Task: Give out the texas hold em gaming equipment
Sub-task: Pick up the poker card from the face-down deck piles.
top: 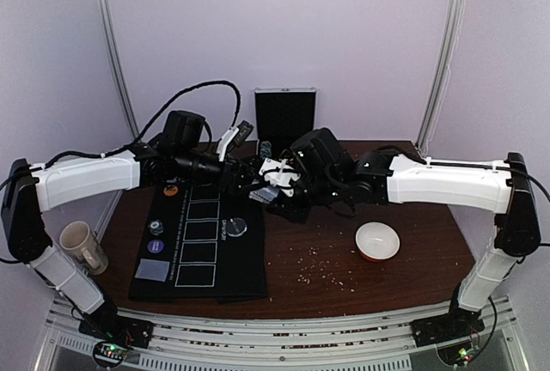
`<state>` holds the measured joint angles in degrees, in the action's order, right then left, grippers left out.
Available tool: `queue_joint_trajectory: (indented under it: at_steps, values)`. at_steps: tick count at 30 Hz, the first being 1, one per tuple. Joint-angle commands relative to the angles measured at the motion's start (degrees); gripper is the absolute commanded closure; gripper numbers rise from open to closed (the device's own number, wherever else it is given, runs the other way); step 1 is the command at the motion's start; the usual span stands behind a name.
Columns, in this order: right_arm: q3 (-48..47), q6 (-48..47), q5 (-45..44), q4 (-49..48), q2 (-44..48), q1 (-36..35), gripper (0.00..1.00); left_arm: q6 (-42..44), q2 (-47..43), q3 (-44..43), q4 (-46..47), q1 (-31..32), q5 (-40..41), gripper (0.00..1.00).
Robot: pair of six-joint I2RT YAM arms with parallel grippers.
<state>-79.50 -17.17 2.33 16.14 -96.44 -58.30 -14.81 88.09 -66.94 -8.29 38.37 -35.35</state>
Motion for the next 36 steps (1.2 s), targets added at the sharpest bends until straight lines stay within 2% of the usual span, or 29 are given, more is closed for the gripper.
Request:
queue_joint_trajectory:
  at_steps: [1, 4, 15, 17, 21, 23, 25, 31, 36]
  values:
    - [-1.29, 0.22, -0.69, 0.38, 0.1, -0.51, 0.5, 2.64, -1.59, -0.51, -1.81, -0.03, 2.7, 0.55]
    - [-1.42, 0.05, -0.85, 0.59, -0.23, -0.47, 0.5, 2.85, -3.15, 0.21, -1.85, 0.04, 3.47, 0.65]
    - [-2.09, -0.01, -1.16, 1.0, -0.62, -0.5, 0.5, 3.53, -4.44, 0.11, -3.26, -0.02, 1.89, 0.73]
    - [-1.89, -0.06, -1.13, 1.04, -0.65, -0.51, 0.5, 3.71, -4.88, 0.3, -3.16, -0.01, 2.16, 0.71]
    - [-2.05, -0.06, -1.2, 1.04, -0.79, -0.52, 0.5, 3.77, -5.21, 0.16, -3.05, 0.0, 1.35, 0.54]
    - [-2.13, -0.06, -1.2, 1.08, -0.77, -0.5, 0.5, 3.73, -5.27, -0.01, -3.0, 0.03, 1.06, 0.54]
    - [-2.15, -0.06, -1.26, 1.16, -0.8, -0.54, 0.5, 3.74, -5.37, -0.12, -2.94, 0.03, 1.59, 0.6]
    - [-1.97, -0.01, -1.42, 1.26, -0.68, -0.51, 0.5, 3.96, -6.16, 0.23, -3.32, -0.04, 2.13, 0.92]
    - [-1.82, -0.06, -1.97, 1.35, -0.59, -0.49, 0.5, 4.47, -7.27, 0.44, -4.01, 0.03, 2.27, 0.94]
